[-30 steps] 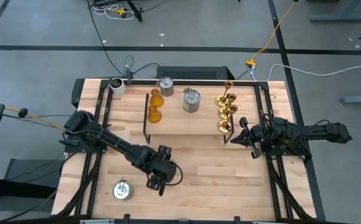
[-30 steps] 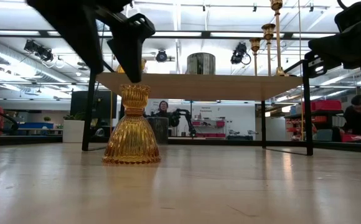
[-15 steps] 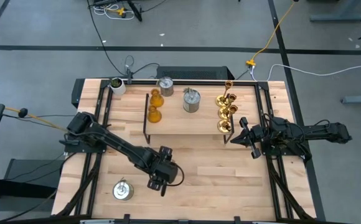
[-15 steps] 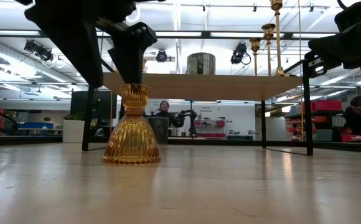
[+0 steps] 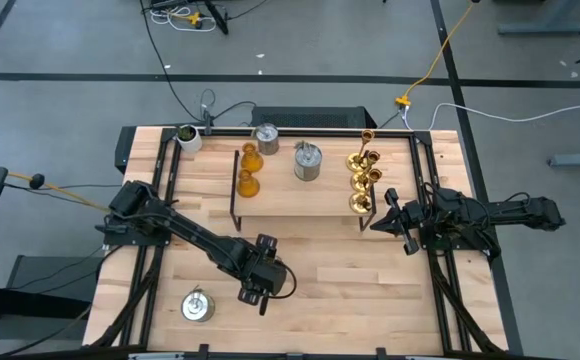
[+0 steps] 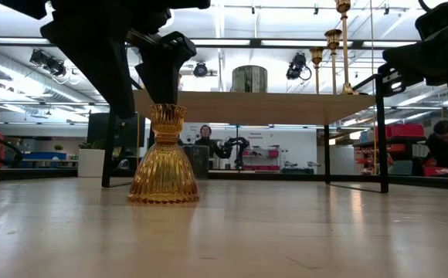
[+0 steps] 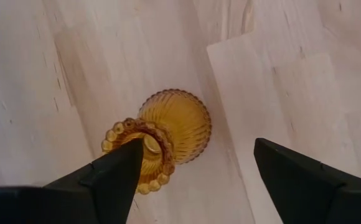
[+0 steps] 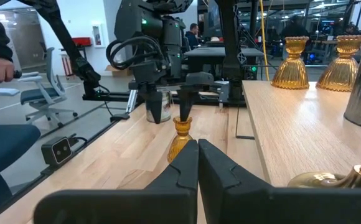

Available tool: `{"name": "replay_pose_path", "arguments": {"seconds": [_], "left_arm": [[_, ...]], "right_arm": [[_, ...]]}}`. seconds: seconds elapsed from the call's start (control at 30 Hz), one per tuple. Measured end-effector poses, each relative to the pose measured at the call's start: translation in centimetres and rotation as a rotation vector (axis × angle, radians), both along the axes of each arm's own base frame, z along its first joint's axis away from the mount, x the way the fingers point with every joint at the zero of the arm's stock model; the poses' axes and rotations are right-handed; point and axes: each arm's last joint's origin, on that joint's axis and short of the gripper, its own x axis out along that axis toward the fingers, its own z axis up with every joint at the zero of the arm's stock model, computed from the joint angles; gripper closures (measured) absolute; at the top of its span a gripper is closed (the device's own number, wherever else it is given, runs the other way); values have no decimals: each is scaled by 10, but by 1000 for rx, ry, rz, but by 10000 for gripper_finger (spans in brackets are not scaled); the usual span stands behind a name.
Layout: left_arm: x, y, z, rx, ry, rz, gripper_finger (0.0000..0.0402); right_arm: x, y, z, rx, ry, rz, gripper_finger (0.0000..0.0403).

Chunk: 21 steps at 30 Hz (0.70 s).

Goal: Pick & Place candle stick holders
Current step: Put the glass candle holder on the shelf aligned with the other glass candle holder

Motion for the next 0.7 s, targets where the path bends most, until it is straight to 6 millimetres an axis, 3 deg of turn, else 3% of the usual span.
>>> {"name": "replay_pose_path", "arguments": {"seconds": [0.7], "left_arm": [[-4,2,-8,25,22,-4,184]], "right_arm": [[0,0,0,0,0,0,389]]}}
